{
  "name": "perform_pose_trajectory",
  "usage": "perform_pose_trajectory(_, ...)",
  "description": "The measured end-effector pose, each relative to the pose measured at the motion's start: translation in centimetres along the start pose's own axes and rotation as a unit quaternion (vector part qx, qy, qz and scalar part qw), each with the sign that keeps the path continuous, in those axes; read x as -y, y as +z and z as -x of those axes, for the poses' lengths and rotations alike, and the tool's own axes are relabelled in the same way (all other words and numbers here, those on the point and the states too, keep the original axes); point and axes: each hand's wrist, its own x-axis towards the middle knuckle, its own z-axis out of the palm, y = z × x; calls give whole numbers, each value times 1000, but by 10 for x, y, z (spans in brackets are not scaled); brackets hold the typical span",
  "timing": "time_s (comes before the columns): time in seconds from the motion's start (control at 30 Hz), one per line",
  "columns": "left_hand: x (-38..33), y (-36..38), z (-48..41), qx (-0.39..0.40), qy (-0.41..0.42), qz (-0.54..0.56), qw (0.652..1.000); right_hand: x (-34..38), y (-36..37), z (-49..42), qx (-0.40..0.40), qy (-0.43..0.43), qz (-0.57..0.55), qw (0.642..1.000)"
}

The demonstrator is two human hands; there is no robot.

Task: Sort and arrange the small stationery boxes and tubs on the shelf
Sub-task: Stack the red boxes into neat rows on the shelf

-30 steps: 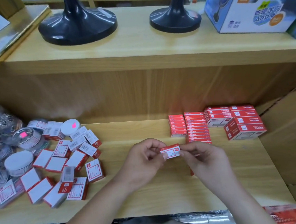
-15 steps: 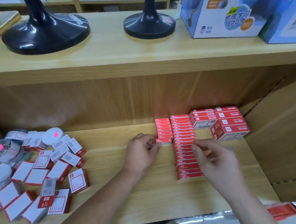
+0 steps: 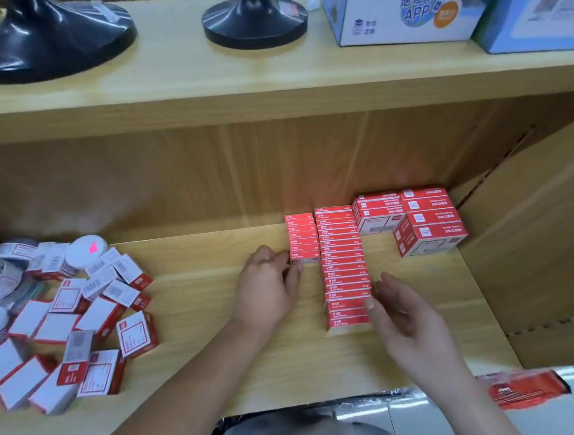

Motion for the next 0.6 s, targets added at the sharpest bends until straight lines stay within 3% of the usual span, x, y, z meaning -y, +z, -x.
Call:
perform_pose_trajectory(0.1,-2,-9,22,-16,-15,47,999,-10,-8,6,40,-13,55,998)
perform_pose_trajectory(0.17,-11,-14,46,40,10,82,996,-17,-13,6,54,-43,151,986)
perform_pose_trajectory(0.3,-29,-8,68,130,81,-29,988,-27,-14,-3,90,-92,252,959)
perform_pose_trajectory(0.6,-44,10,81,97,64,-153,981,-40,-11,-7,111,-150,320,929)
